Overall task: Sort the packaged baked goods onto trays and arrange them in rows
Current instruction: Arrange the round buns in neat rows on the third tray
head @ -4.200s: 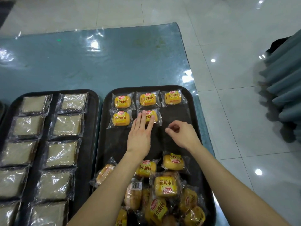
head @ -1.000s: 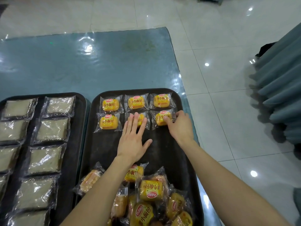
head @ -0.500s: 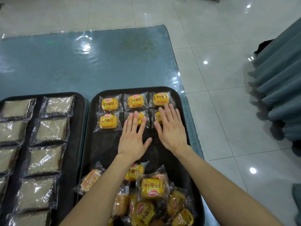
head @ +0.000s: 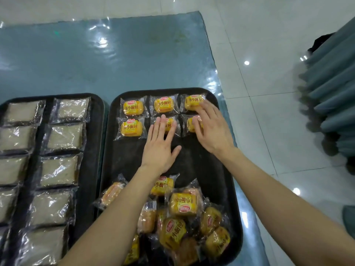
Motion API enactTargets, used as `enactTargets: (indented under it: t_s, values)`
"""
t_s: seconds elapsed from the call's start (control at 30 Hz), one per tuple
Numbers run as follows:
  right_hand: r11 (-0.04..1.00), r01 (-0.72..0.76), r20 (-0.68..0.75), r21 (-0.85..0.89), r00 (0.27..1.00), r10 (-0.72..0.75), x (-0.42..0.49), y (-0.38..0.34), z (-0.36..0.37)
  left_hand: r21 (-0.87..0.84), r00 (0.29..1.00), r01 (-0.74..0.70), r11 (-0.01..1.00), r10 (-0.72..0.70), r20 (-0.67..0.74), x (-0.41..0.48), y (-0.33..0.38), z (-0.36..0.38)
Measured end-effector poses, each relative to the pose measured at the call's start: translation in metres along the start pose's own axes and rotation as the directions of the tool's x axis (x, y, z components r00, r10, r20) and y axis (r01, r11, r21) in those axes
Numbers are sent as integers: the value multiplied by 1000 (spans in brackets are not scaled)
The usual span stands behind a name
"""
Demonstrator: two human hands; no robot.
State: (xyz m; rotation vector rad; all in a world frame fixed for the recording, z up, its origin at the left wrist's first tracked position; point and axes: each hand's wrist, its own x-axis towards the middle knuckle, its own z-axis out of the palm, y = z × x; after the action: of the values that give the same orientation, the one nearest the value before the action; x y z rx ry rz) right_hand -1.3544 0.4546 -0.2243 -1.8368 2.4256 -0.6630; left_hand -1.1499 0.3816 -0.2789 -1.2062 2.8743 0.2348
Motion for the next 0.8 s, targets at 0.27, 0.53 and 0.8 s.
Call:
enactTargets:
  t_s: [0.27, 0.53, 0.8]
  values:
    - [988, -122, 455, 90, 888, 68, -107, -24, 9, -300, 977, 184, 936, -142, 156, -63, -14, -37]
    - [954, -268, 699, 132, 708, 102, -119, -32, -5, -226, 825, 348, 910, -182, 536, -87, -16, -42]
    - [961, -251, 742, 117, 665, 83, -144, -43, -1, -598, 867, 493, 633, -417, 273, -98, -28, -83]
